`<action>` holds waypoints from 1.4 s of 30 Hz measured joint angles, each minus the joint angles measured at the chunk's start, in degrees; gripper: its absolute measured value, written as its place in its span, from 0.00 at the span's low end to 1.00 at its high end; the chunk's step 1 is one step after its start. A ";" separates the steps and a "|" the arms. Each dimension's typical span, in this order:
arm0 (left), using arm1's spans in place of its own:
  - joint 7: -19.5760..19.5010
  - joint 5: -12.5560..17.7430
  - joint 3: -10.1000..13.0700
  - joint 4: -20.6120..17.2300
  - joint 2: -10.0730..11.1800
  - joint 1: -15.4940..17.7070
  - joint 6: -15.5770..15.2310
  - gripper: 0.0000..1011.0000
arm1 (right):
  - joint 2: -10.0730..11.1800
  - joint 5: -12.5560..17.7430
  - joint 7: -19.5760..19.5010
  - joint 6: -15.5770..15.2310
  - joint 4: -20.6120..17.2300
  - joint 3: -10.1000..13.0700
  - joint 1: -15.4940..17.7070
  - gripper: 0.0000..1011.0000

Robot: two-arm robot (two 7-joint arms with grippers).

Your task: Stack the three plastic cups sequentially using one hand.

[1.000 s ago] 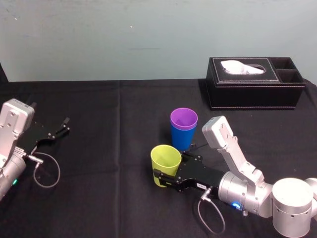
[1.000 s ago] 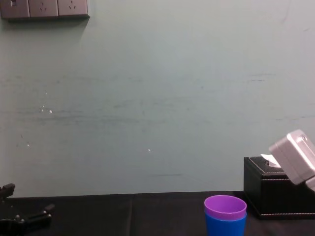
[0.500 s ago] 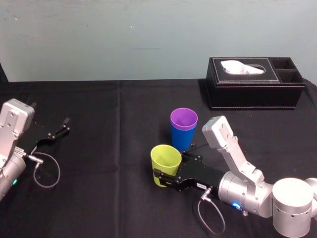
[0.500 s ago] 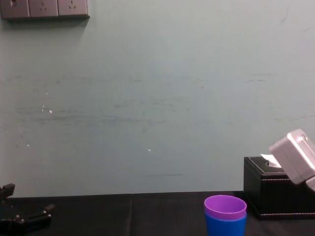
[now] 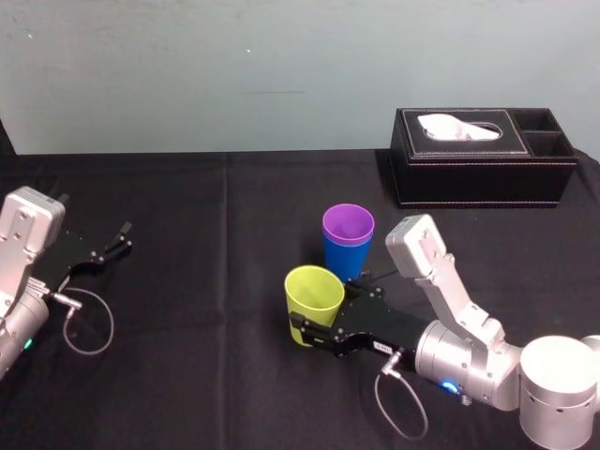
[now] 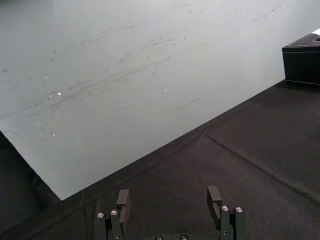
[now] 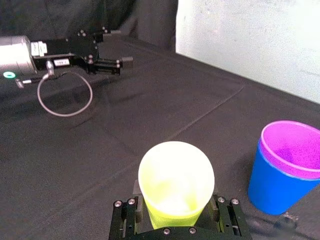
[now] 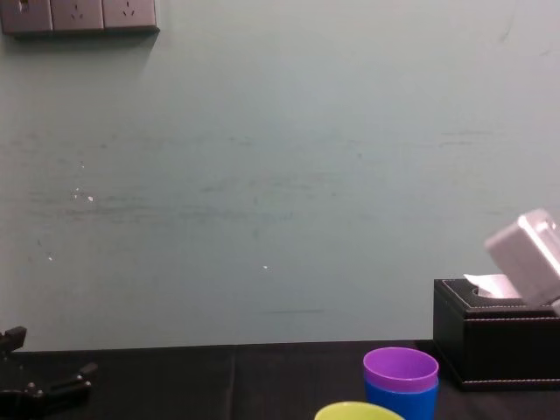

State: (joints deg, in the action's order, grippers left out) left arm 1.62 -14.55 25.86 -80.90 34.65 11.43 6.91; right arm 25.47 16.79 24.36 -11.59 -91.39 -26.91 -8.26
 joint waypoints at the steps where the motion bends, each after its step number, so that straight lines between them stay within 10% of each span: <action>1: 0.00 0.00 0.00 0.00 0.00 0.00 0.00 1.00 | 0.19 -0.01 -0.28 -0.09 -0.88 0.28 0.35 0.72; 22: 0.00 0.00 0.00 0.00 0.00 0.00 0.00 1.00 | 2.98 1.37 -3.32 -4.83 -13.29 5.96 1.52 0.72; 42: 0.00 0.00 0.00 0.00 0.00 0.00 0.00 1.00 | 1.82 2.06 -4.64 -7.32 -9.86 7.72 -4.44 0.72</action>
State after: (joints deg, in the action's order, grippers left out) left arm 1.62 -14.55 25.86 -80.90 34.64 11.43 6.91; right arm 27.30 18.84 19.72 -18.91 -101.25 -19.19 -12.70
